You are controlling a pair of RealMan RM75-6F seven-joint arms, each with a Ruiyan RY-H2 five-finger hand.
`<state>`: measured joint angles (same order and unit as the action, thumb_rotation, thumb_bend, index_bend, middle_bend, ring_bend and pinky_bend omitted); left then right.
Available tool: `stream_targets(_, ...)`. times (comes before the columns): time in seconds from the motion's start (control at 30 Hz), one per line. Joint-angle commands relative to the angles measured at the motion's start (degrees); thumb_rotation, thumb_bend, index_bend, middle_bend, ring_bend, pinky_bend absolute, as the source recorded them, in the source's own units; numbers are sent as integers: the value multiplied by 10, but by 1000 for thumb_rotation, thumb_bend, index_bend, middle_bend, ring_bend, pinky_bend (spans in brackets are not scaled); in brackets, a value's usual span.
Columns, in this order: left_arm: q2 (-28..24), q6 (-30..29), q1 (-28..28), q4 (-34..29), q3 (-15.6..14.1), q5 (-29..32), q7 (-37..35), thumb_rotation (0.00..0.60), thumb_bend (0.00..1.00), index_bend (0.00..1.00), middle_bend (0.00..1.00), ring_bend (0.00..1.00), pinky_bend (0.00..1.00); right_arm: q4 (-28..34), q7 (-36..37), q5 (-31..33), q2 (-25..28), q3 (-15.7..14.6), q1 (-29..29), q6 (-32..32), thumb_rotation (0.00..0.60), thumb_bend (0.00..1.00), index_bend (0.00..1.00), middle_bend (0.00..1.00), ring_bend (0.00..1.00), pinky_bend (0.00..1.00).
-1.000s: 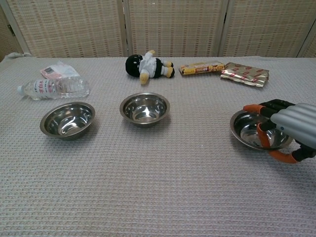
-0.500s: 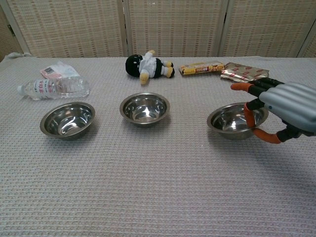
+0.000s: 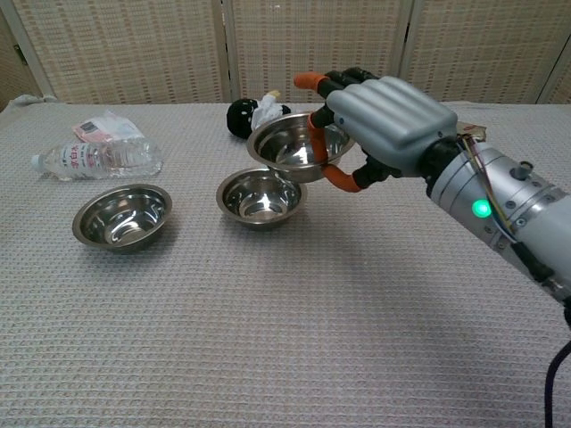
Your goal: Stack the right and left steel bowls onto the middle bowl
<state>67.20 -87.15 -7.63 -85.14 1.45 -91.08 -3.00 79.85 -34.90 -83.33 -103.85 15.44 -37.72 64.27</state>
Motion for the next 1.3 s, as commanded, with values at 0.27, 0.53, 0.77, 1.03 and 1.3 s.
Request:
stream_targets(0.27, -13, -1, -1, -5, -12, -18, -31, 600, 473, 0, 0, 0, 63, -270, 96, 24, -174, 38, -109, -35, 600, 497, 589, 0, 0, 0)
stream_targets(0.53, -18, 18, -8, -5, -14, -13, -38, 600, 472, 0, 0, 0, 61, -398, 184, 3, -234, 17, -145, -35, 600, 450, 399, 0, 0, 0)
stream_targets(0.77, -22, 18, -7, -5, -12, -7, -37, 600, 469, 0, 0, 0, 61, -350, 192, -16, -193, -20, -103, 14, 485, 129, 0, 0, 0, 0)
stream_targets(1.03, -6, 21, -14, 3, -18, -27, -21, 600, 433, 0, 0, 0, 55, -51, 122, -39, 22, -104, 34, 116, 415, 94, 0, 0, 0, 0)
stream_targets(1.3, 77, 81, -45, 8, -3, 1, 86, 600, 406, 0, 0, 0, 102, 11, 182, -68, 163, -172, 166, 260, 500, 94, 0, 0, 0, 0)
